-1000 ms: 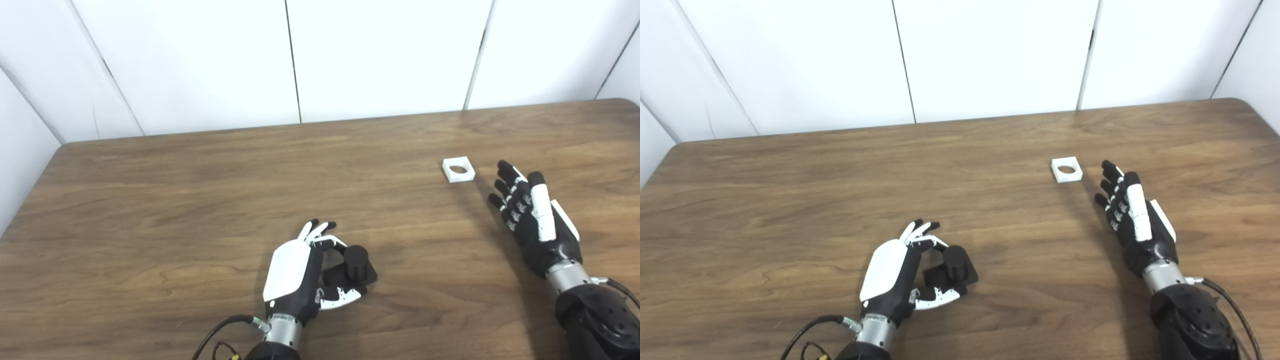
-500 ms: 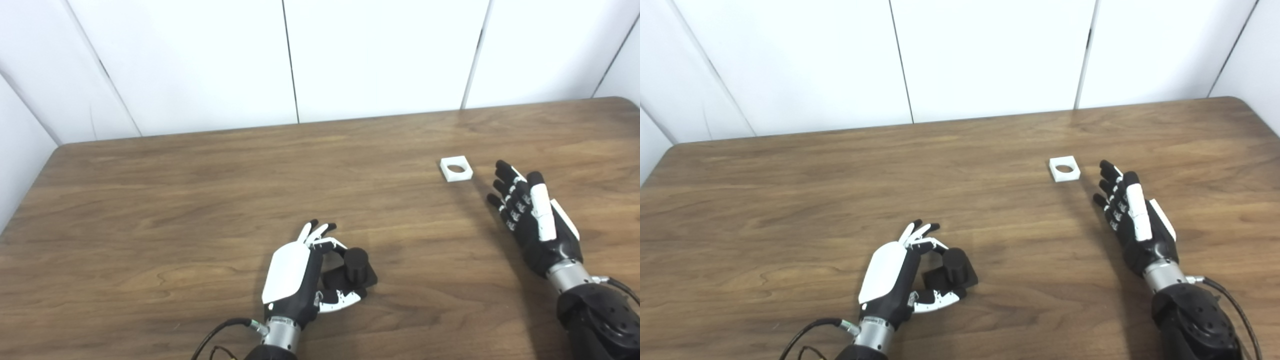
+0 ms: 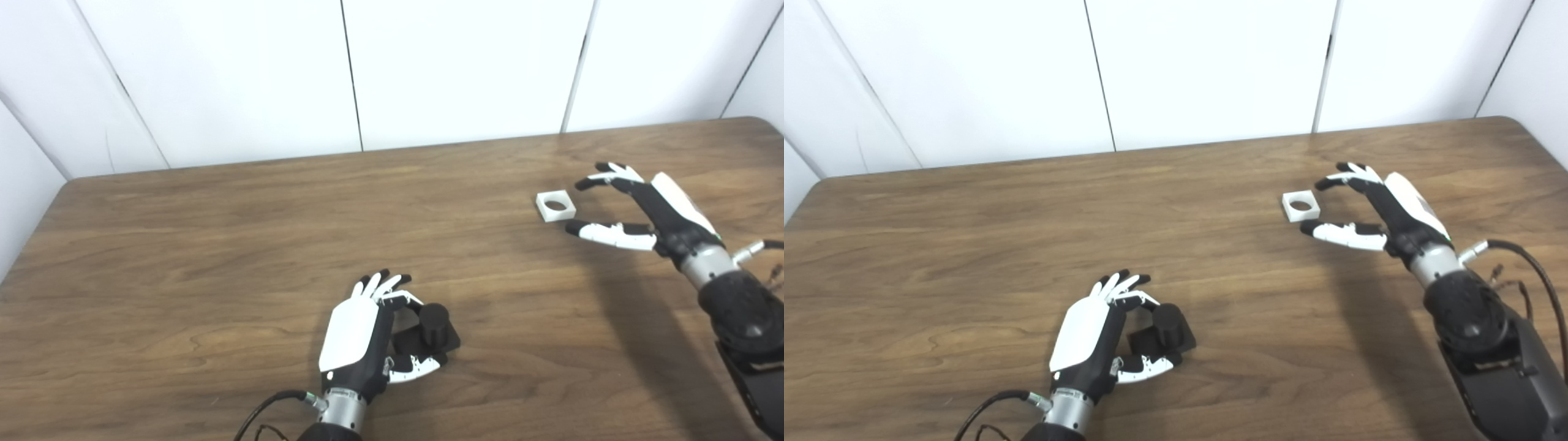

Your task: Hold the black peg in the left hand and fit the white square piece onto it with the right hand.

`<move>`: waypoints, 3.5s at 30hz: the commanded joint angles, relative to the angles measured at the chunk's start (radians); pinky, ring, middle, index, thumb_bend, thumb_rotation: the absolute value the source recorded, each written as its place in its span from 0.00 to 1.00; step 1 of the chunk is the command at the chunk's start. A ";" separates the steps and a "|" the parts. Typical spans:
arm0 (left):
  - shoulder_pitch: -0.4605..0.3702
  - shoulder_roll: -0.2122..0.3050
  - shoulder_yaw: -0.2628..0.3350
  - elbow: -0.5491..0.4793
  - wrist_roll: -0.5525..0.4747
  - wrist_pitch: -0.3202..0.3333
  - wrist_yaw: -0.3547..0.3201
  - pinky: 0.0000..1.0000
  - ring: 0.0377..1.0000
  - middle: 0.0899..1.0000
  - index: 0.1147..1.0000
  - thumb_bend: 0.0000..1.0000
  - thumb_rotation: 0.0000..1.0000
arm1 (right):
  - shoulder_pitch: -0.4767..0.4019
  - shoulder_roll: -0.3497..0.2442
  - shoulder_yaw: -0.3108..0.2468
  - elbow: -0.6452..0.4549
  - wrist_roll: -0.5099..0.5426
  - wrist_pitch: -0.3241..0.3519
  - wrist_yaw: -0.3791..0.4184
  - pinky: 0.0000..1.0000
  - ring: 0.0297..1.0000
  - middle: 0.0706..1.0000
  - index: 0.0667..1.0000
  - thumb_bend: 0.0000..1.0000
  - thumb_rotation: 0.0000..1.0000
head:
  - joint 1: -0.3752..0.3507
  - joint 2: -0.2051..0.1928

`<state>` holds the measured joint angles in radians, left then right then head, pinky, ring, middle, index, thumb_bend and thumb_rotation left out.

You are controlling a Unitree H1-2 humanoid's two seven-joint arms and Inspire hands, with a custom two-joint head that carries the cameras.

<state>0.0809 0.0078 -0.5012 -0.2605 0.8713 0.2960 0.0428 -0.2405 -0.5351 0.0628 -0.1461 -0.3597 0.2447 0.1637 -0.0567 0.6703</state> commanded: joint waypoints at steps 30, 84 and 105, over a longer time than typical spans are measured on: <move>0.023 -0.005 0.001 0.047 0.014 -0.017 0.009 1.00 0.97 0.87 0.43 0.52 0.07 | -0.304 -0.041 0.118 0.296 -0.153 -0.033 0.120 1.00 1.00 0.95 0.70 0.86 0.27 | -0.023 -0.014; 0.035 -0.019 -0.004 0.037 0.015 -0.025 0.014 1.00 0.97 0.87 0.43 0.52 0.07 | -0.394 -0.034 0.183 0.549 -0.208 -0.103 0.106 1.00 0.99 0.95 0.69 0.85 0.32 | -0.015 -0.012; 0.031 -0.030 -0.007 0.035 0.011 -0.029 0.017 1.00 0.97 0.87 0.43 0.52 0.07 | -0.400 -0.043 0.203 0.623 -0.218 -0.144 0.088 0.98 0.99 0.93 0.64 0.83 0.33 | -0.018 -0.011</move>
<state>0.0883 -0.0065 -0.4978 -0.2421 0.8702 0.2592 0.0668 -0.6057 -0.5469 0.2618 0.4696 -0.5661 0.1073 0.2523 -0.0736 0.6581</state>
